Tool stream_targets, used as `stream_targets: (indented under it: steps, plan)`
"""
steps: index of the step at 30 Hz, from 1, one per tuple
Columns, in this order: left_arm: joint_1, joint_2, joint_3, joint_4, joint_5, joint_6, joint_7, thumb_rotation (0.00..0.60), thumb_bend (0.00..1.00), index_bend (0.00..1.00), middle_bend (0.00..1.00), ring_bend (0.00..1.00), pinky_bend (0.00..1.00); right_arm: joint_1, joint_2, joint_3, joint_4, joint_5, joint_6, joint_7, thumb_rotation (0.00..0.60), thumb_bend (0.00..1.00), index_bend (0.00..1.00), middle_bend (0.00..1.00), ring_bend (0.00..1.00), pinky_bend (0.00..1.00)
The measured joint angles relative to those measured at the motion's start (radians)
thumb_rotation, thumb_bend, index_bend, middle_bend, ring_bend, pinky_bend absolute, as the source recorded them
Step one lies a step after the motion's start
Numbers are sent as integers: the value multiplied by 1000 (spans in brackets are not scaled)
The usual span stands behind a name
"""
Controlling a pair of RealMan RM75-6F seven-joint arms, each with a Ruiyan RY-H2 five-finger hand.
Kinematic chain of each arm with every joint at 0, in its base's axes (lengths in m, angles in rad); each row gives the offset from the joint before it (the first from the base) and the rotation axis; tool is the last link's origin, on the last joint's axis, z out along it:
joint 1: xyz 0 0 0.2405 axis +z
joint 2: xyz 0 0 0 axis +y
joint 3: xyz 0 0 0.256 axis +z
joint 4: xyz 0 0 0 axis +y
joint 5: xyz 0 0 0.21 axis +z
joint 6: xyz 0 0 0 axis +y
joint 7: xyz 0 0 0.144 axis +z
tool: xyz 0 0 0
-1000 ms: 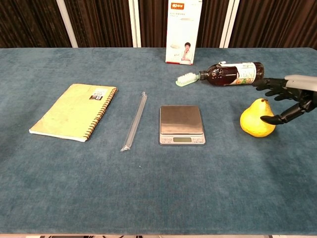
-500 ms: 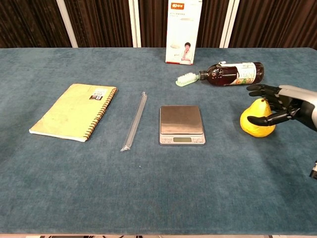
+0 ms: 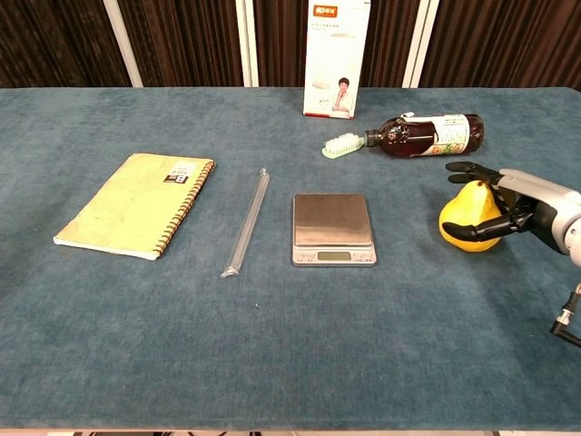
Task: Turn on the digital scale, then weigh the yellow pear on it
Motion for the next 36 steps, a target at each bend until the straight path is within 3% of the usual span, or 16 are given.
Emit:
stream_targets:
  steps: [3, 10, 23, 36]
  plan:
    - [0, 1, 2, -4, 2, -1, -1, 600, 3, 83, 0, 0, 124, 0, -16, 2, 19, 1, 11, -18, 600, 537, 0, 108, 254, 541]
    - [2, 5, 2, -8, 1, -1, -7, 600, 10, 97, 0, 0, 136, -2, -30, 10, 33, 0, 10, -18, 600, 727, 0, 114, 264, 568]
    - [6, 7, 0, -12, 3, 8, -18, 600, 10, 98, 0, 0, 145, 16, 13, 43, -49, -48, 36, -47, 600, 734, 0, 114, 264, 570]
    - [7, 11, -6, -11, -4, 6, -32, 600, 9, 99, 0, 0, 147, 118, 22, 126, -144, -8, 19, -201, 600, 734, 0, 115, 264, 570]
